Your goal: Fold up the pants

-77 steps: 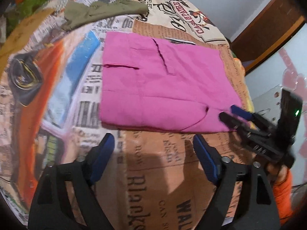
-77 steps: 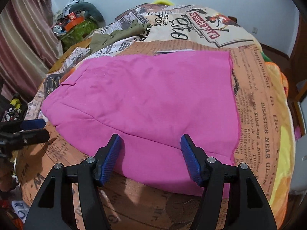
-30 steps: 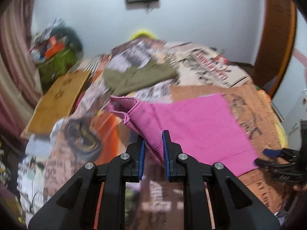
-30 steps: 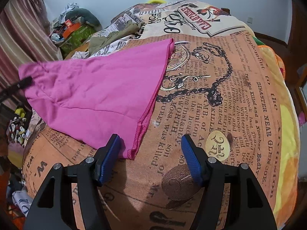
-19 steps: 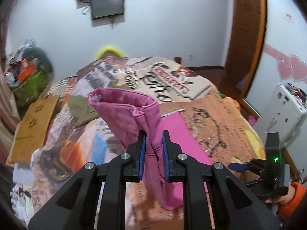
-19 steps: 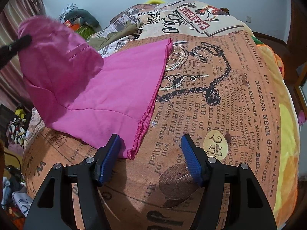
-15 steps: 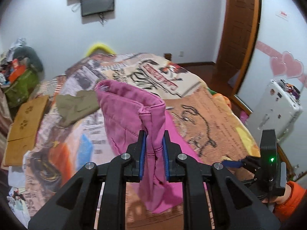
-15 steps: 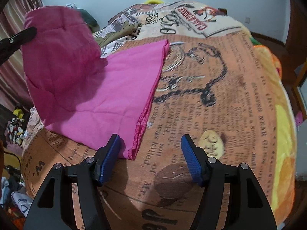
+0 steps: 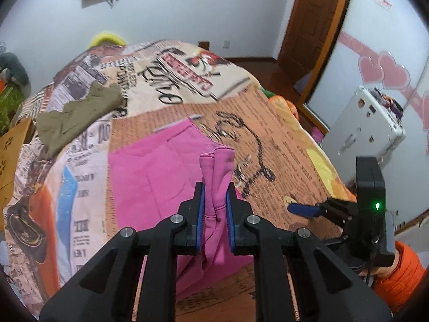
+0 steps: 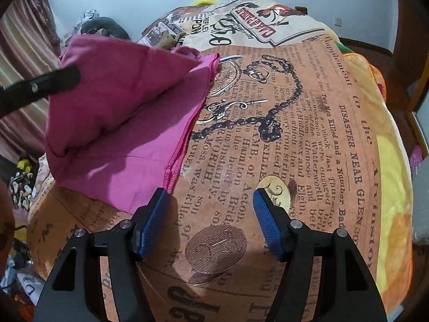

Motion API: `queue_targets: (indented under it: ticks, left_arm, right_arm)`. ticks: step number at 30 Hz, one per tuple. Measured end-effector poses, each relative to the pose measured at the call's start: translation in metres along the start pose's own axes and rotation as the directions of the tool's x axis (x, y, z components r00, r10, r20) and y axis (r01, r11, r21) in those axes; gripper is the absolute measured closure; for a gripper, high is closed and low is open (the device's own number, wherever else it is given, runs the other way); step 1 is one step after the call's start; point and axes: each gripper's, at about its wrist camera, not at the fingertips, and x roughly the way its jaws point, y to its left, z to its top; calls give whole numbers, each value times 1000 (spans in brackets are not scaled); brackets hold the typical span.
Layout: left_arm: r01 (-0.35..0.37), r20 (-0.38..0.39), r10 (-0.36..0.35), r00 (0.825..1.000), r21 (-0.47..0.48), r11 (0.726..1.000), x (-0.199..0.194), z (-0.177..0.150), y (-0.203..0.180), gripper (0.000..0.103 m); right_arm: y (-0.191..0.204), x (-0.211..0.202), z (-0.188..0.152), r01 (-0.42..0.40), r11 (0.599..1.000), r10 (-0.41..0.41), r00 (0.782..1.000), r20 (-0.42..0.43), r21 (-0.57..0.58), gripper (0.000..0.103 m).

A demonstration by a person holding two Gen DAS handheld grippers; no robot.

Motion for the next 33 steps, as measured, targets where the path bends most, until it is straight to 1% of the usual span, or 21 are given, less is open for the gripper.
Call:
queue_targets:
  ticks: [3,6,8,9,10,11,12,13,14,15,18,21,23,27,30,33]
  left_arm:
    - [-3,-34,4,999,20,1000,10,-4,-6,89]
    - [6,-63,-5,998,20,1000,15,-6,-7,88]
    - [16,-79,-14,997,24,1000,15,-6,-8,82]
    - [26,-79,-24,997,21,999,12,-5,-7,75]
    - [32,-72,-31,997,18,999,9,-5,-6,64]
    - [34,-52,-34,998,13,999,3,-4,-5,58]
    - [33,-23,-33,999,5,999,-4,-4,-2,47]
    - [28,-1,-28,1000,-3,1000,-9,-2,1,39]
    - [19,21,-18,1000,-18,1000,-14,-1,7,37]
    - [9,30,-8,1000,-33,999,-17,-1,13,37]
    - [-37,4,37,999,-65,997,-14,-2,31,37]
    - [-84,-57,80,995,-76,994,-3,-14,49,37]
    - [-103,-98,96,991,-70,992,3,-26,55,37]
    - [-135,-168,130,977,-24,991,16,-53,56,37]
    - [-125,-179,118,977,-26,992,18,-63,56,37]
    - [-95,-183,84,979,-49,994,15,-58,61,37]
  right_arm:
    - [0,0,1,4,1000,-4,1000,-1,-2,41]
    - [-2,-2,0,11,1000,-11,1000,5,5,41]
    - [-3,-6,0,21,1000,-21,1000,14,10,41]
    - [-3,-10,0,19,1000,-19,1000,22,14,41]
    - [-3,-13,0,16,1000,-17,999,31,18,41]
    - [-3,-16,0,15,1000,-16,999,38,20,41]
    - [-2,-19,1,15,1000,-16,999,49,19,41]
    - [-2,-22,2,16,1000,-17,998,58,18,41]
    - [-1,-26,4,17,1000,-18,997,70,17,41]
    - [0,-28,5,16,1000,-18,997,79,18,41]
    - [4,-36,11,5,1000,-7,994,105,21,41]
    - [12,-40,18,4,1000,-3,992,127,-7,41]
    - [18,-38,25,-2,1000,5,991,135,-20,41]
    - [29,-29,32,-21,999,26,991,134,-33,41]
    - [34,-15,32,-24,998,29,994,108,-49,41]
    - [35,4,26,0,997,4,999,48,-76,41]
